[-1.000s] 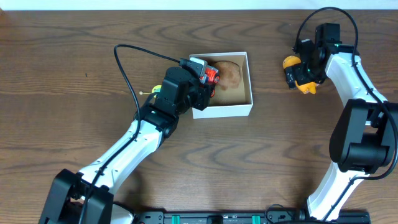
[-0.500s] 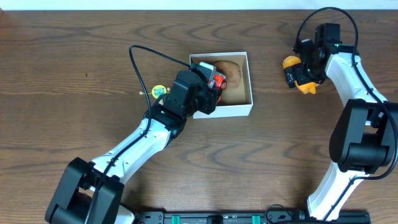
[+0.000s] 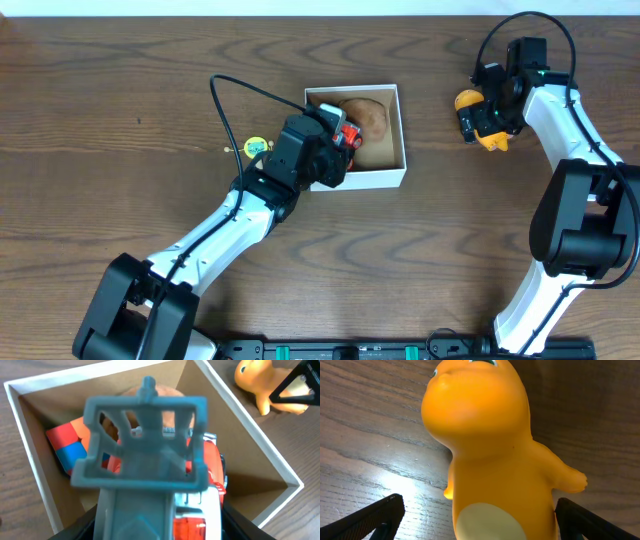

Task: Pack container
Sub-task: 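Lower the truck into the box beside the teddy bear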

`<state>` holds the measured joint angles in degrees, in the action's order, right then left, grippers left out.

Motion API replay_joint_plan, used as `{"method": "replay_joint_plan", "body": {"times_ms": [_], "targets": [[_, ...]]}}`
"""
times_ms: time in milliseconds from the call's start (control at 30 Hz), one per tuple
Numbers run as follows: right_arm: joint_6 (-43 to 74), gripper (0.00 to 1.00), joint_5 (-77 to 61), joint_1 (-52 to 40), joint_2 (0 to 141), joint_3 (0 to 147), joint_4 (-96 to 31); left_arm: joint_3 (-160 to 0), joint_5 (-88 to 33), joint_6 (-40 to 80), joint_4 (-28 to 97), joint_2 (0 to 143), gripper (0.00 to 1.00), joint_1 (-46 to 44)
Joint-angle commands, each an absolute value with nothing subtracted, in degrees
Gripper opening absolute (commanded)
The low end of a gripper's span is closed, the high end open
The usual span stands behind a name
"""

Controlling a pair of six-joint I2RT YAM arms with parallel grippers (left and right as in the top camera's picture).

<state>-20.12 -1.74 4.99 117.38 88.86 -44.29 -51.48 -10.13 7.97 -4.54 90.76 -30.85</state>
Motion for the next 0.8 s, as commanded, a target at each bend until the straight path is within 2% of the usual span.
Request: {"method": "replay_joint_plan", "body": {"times_ms": [0, 467, 767], "targets": [[-20.2, 0.99, -2.2, 4.6, 117.8, 89.0, -44.3, -51.9, -9.8, 8.2, -2.2, 91.5, 0.19, -30.9], [-20.2, 0.99, -2.2, 4.6, 117.8, 89.0, -44.3, -51.9, -9.3, 8.3, 3.4, 88.3, 0.19, -30.8], [-20.2, 0.99, -2.2, 4.6, 117.8, 89.0, -44.3, -51.9, -4.8, 8.3, 5.3, 84.2, 0.19, -30.8]]}}
